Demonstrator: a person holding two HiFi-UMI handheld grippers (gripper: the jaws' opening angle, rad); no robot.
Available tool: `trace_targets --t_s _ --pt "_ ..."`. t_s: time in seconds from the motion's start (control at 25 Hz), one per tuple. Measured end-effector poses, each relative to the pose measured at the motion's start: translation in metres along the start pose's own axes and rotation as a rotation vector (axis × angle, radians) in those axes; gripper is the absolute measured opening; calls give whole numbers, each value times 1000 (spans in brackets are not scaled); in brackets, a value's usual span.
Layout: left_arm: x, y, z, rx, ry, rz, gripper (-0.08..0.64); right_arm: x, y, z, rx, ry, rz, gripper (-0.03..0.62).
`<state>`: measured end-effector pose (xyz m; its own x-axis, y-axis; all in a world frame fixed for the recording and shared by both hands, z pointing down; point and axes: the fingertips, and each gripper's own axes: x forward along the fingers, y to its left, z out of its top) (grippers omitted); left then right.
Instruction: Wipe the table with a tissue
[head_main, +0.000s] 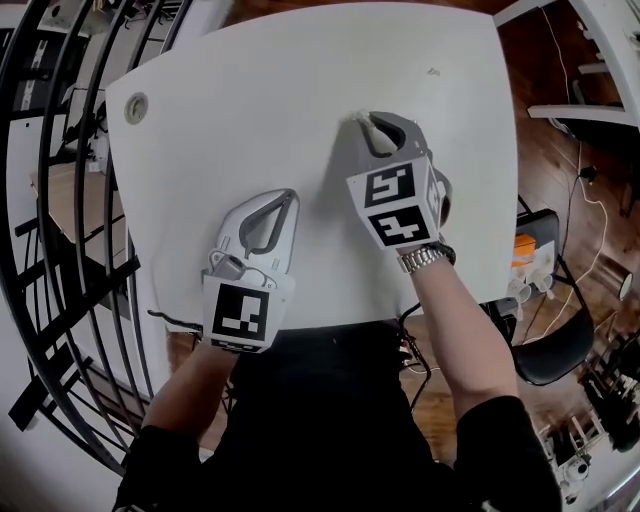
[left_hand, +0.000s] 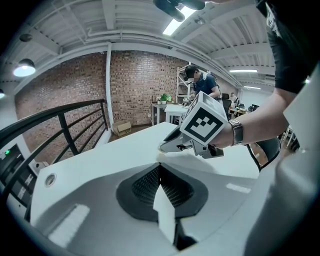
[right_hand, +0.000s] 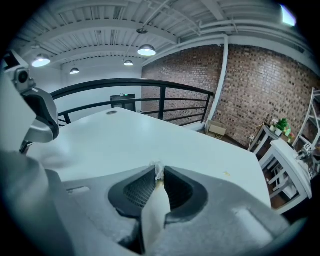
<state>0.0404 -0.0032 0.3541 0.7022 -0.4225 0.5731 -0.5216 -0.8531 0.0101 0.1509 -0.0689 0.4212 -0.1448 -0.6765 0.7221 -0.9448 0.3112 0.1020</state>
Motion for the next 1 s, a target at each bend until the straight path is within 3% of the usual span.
trace_targets --t_s 1.0 --pt "45 -50 22 39 10 -48 17 -19 -57 -59 34 62 -32 43"
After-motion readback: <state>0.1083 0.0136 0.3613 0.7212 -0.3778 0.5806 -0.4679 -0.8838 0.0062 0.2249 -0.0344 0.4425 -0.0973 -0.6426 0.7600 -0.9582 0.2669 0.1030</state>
